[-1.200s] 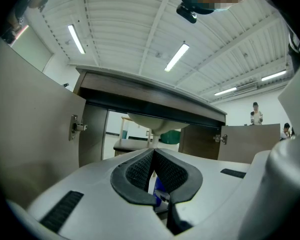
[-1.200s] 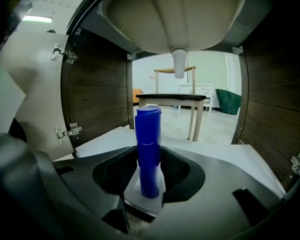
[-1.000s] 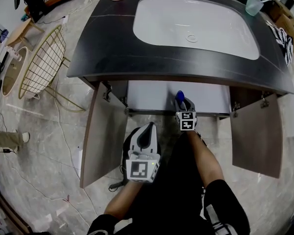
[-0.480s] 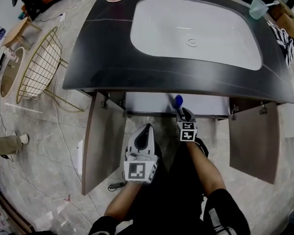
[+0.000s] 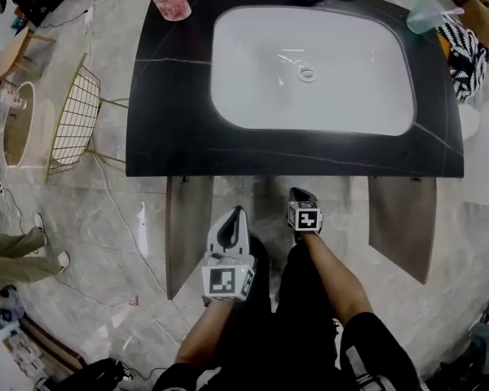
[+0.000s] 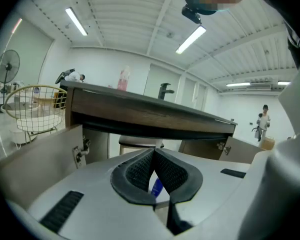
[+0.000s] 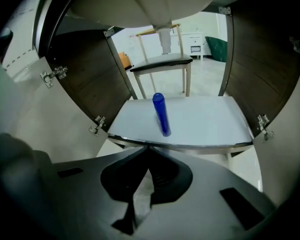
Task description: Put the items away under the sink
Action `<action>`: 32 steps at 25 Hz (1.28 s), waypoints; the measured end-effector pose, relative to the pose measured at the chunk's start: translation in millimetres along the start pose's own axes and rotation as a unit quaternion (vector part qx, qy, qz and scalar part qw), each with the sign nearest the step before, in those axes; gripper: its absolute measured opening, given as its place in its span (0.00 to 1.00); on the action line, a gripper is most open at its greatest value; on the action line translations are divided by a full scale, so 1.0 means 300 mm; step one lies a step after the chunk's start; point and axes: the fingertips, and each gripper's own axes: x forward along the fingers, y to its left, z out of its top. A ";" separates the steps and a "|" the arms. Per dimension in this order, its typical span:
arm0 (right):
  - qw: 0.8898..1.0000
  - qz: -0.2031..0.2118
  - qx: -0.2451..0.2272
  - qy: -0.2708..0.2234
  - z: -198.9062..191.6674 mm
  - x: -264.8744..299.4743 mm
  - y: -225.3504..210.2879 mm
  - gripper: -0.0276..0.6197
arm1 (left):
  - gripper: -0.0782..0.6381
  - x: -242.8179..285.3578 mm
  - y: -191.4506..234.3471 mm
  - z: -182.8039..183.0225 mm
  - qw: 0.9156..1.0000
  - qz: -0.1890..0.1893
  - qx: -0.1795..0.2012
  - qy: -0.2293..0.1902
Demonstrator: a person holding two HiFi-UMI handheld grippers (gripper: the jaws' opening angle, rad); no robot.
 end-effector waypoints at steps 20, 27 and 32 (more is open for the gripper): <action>1.000 0.012 0.004 0.022 0.314 -1.061 0.312 0.06 | 0.13 -0.456 -0.278 0.833 0.999 -0.006 -0.019 0.028; 0.999 0.009 -0.015 -0.032 0.461 -1.445 0.351 0.06 | 0.13 -0.599 -0.410 1.015 1.000 -0.009 -0.019 0.017; 0.995 0.022 -0.023 -0.097 0.569 -1.683 0.393 0.06 | 0.13 -0.681 -0.489 1.110 1.000 -0.015 -0.013 0.003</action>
